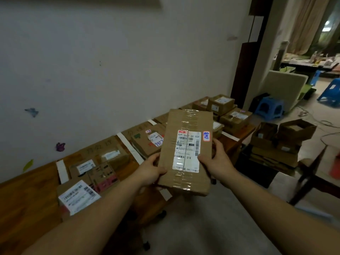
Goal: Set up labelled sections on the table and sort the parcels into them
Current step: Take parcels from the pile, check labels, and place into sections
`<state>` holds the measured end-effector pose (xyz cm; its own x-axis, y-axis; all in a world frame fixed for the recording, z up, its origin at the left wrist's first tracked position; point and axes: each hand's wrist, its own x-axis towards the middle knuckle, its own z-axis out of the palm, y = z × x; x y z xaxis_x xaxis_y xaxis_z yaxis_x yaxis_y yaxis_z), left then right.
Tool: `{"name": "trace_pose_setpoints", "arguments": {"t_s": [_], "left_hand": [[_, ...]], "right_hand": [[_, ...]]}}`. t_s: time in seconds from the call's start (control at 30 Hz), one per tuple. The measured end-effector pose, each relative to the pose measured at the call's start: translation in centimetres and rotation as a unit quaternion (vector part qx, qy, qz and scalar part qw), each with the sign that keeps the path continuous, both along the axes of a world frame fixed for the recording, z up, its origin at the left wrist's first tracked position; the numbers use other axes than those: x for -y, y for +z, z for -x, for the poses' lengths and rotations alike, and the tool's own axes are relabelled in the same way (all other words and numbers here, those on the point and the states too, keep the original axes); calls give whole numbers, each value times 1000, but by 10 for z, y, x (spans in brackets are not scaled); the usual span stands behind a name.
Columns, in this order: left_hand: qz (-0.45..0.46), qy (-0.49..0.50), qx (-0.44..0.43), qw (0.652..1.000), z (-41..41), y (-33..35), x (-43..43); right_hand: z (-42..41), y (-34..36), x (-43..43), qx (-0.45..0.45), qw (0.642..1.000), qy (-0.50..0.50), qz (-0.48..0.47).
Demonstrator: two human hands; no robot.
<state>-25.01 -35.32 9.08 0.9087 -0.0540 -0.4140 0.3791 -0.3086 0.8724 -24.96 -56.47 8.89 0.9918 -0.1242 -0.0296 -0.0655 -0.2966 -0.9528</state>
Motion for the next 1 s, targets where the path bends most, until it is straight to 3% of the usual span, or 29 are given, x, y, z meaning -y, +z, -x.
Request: {"name": "trace_pose_setpoints", "arguments": {"t_s": [0.23,0.43,0.5,0.57,0.7,0.87,1.0], "left_hand": [[-68,-61,1,996,-69,10,-36],[-193,-99,25,976,-113,19,-66],[-174,-22,41,984,-123,13,-66],[-127,124,72,981,-125,5,-59],[-84,339,84,933,-126,-17,-32],[20,414,37,909,-124,-56,15],[-29,363,11,931,-120,-85,54]], "right_hand": [[-83,19,5,41,998,-22,-46],[-142,2,15,-17,999,-3,-38],[-157,-9,14,-38,999,0,-24],[-170,-18,14,-49,999,11,-8],[-185,-40,20,-32,992,81,88],[-205,-79,49,-66,976,129,165],[-208,-111,77,-74,950,201,225]]}}
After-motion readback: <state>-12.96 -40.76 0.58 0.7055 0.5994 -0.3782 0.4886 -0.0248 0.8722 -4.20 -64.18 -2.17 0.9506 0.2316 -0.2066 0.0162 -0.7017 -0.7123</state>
